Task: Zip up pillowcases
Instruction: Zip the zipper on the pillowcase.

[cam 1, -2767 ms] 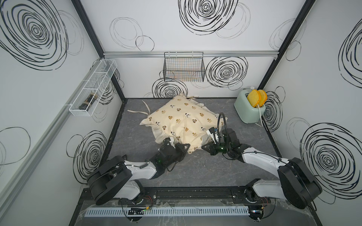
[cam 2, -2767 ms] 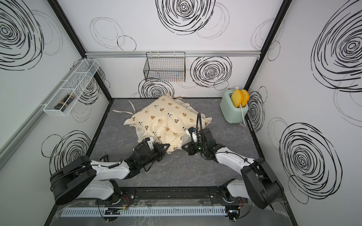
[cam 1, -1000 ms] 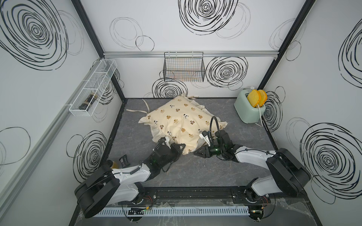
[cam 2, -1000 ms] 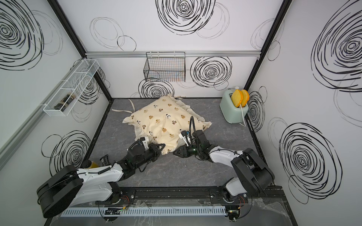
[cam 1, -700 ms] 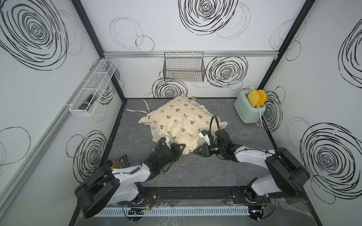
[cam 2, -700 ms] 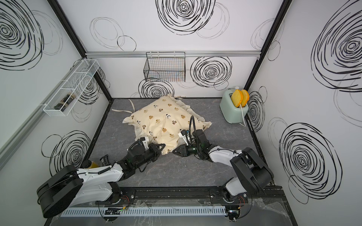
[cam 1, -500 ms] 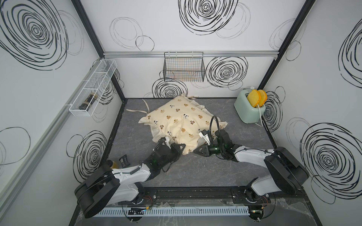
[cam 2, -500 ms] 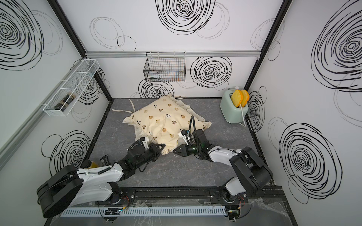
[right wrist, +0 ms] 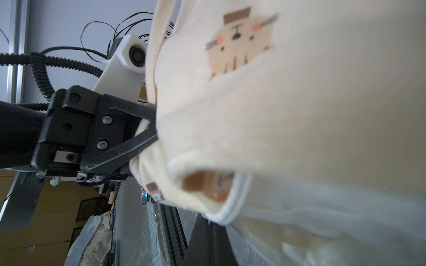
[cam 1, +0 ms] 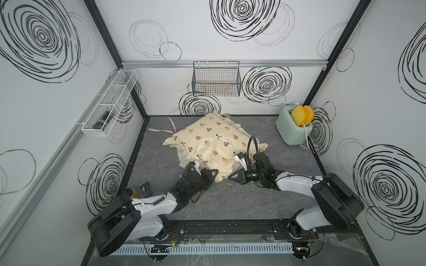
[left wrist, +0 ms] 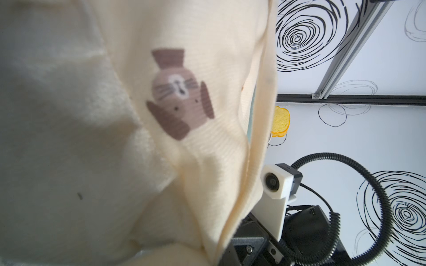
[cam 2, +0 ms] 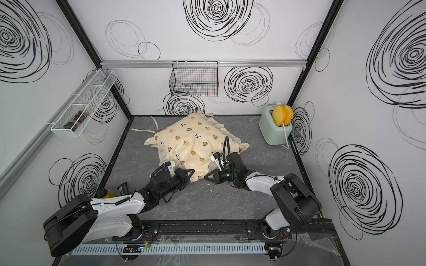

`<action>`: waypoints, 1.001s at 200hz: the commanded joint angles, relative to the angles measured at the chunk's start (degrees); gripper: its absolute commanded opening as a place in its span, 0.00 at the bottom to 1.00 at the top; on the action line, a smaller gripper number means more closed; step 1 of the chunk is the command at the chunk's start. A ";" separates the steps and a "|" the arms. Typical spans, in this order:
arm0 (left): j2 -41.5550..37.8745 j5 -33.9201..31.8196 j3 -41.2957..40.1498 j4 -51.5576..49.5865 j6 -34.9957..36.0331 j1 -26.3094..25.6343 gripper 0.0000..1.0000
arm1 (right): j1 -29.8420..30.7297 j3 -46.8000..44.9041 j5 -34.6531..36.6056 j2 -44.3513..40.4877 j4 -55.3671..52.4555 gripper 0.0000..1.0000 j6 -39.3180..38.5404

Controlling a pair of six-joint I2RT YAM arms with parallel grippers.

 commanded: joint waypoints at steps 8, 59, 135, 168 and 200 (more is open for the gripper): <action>-2.31 0.41 -1.48 3.50 -0.52 0.75 0.00 | -0.62 0.45 4.62 -3.17 -5.73 0.00 -1.94; -6.61 1.37 -5.06 1.20 -0.35 3.00 0.00 | -4.03 -0.31 5.62 -6.33 -8.75 0.00 -3.21; -8.52 6.71 5.39 -24.56 24.70 5.67 0.84 | -2.57 1.73 3.79 -6.93 -9.28 0.00 -1.12; -13.97 -14.40 20.38 -53.64 43.93 1.71 0.85 | -2.26 5.74 5.29 -8.03 -15.05 0.00 0.01; -16.00 -30.69 30.06 -61.78 57.79 -11.35 0.70 | -2.17 11.02 6.16 -7.50 -20.98 0.00 2.33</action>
